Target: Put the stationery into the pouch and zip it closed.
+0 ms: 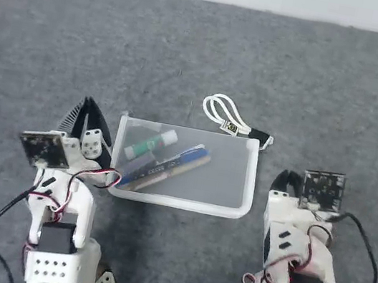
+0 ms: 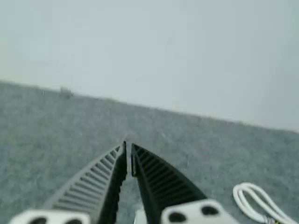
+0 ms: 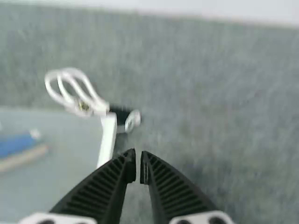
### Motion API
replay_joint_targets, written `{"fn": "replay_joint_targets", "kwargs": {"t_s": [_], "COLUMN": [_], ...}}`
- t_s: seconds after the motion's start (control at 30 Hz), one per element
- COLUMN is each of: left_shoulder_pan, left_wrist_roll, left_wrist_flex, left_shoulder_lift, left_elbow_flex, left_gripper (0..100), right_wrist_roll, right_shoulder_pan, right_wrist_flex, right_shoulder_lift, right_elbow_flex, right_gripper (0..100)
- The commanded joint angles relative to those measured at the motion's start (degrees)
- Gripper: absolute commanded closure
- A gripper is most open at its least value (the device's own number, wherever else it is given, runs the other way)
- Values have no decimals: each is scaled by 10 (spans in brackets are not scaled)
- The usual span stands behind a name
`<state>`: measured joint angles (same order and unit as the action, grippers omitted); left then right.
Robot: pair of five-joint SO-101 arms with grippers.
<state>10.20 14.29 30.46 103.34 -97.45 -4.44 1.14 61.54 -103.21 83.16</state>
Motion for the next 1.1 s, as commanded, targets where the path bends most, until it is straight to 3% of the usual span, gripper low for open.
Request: {"fn": "replay_joint_targets", "kwargs": {"t_s": [0.0, 0.47, 0.67, 0.97, 1.07], "left_shoulder_pan": [2, 2, 4, 121, 127], "left_wrist_roll": [-3, -3, -4, 0, 1], "left_wrist_flex": [65, 270, 362, 418, 418], "left_shoulder_lift": [10, 9, 9, 9, 10], "left_elbow_flex": [9, 9, 9, 9, 9], "left_gripper": [989, 988, 988, 988, 988], "right_wrist_roll": [8, 7, 4, 4, 4], "right_shoulder_pan": [-7, -7, -7, -7, -7], "right_wrist_flex": [3, 24, 131, 137, 137], "right_shoulder_lift": [-9, -8, -8, -8, -8], "right_elbow_flex": [28, 133, 133, 133, 133], "right_gripper": [991, 991, 991, 991, 991]}}
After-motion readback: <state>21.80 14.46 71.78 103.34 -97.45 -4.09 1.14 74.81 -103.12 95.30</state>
